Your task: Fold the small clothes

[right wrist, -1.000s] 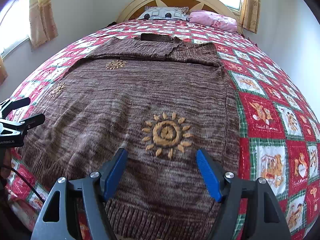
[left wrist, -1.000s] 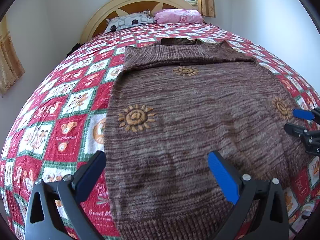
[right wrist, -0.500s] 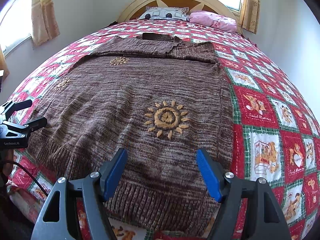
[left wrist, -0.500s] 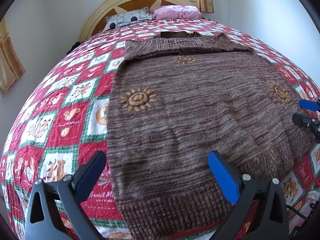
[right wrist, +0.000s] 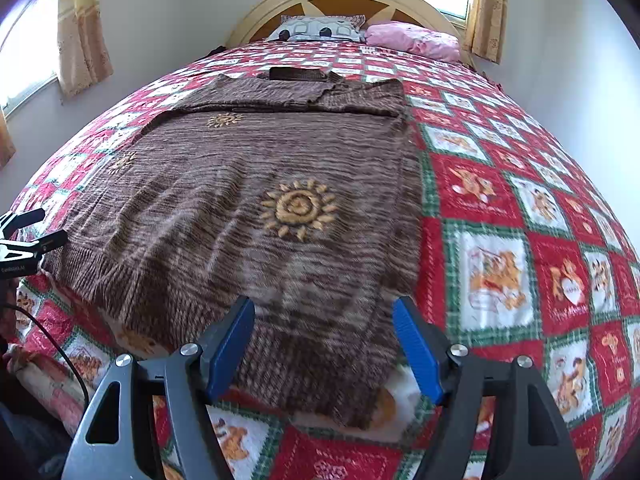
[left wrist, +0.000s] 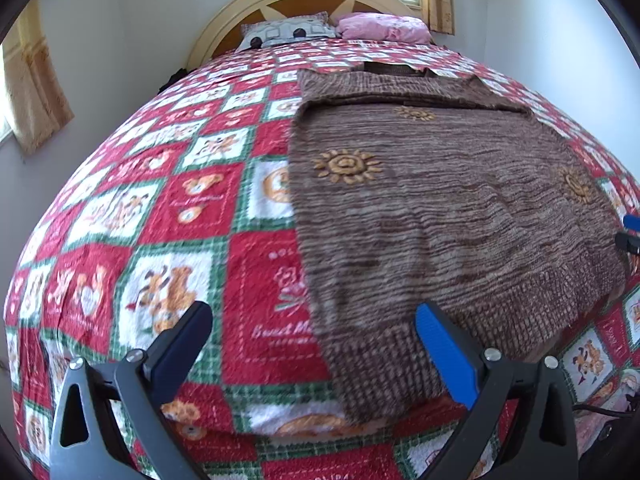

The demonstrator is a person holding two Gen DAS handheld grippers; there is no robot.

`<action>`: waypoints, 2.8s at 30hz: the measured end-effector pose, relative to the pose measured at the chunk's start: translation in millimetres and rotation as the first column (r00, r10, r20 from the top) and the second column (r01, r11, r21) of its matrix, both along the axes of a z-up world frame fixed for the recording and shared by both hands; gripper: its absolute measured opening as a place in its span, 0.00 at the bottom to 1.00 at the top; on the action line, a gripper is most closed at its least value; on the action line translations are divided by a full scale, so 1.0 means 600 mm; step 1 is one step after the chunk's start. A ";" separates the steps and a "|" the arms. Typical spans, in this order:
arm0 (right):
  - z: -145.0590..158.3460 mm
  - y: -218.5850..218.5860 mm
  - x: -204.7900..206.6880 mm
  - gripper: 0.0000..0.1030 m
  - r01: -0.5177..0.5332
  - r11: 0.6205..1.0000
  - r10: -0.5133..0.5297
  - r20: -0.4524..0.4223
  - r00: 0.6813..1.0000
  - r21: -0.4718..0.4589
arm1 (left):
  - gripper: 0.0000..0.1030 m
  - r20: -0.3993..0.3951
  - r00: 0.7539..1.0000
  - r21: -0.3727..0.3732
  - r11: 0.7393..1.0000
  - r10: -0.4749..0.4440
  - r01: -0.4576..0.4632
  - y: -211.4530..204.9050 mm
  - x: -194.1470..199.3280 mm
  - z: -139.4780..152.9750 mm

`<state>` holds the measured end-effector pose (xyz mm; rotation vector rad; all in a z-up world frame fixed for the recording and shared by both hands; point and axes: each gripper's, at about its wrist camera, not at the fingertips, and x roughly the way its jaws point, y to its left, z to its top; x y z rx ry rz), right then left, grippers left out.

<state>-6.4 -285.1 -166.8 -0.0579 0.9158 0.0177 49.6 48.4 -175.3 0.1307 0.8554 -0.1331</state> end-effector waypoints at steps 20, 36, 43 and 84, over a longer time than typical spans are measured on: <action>-0.001 -0.072 -0.049 0.70 0.077 0.994 -0.076 -0.019 0.997 0.073 | 0.48 -0.092 0.995 -0.233 0.972 -0.030 0.008 0.015 -0.025 -0.006; -0.021 -0.085 -0.056 0.49 0.064 0.975 -0.049 -0.075 0.996 0.213 | 0.25 -0.059 0.997 -0.254 0.967 -0.053 0.036 0.010 -0.031 -0.006; -0.034 -0.072 -0.049 0.34 0.046 0.974 -0.033 -0.065 0.997 0.220 | 0.44 -0.047 0.994 -0.261 0.962 -0.099 0.084 0.000 -0.034 -0.008; 0.228 -0.164 0.168 0.04 -0.023 0.879 -0.095 0.222 0.970 0.476 | 0.08 0.127 0.989 -0.497 0.858 -0.077 0.130 0.051 0.222 0.179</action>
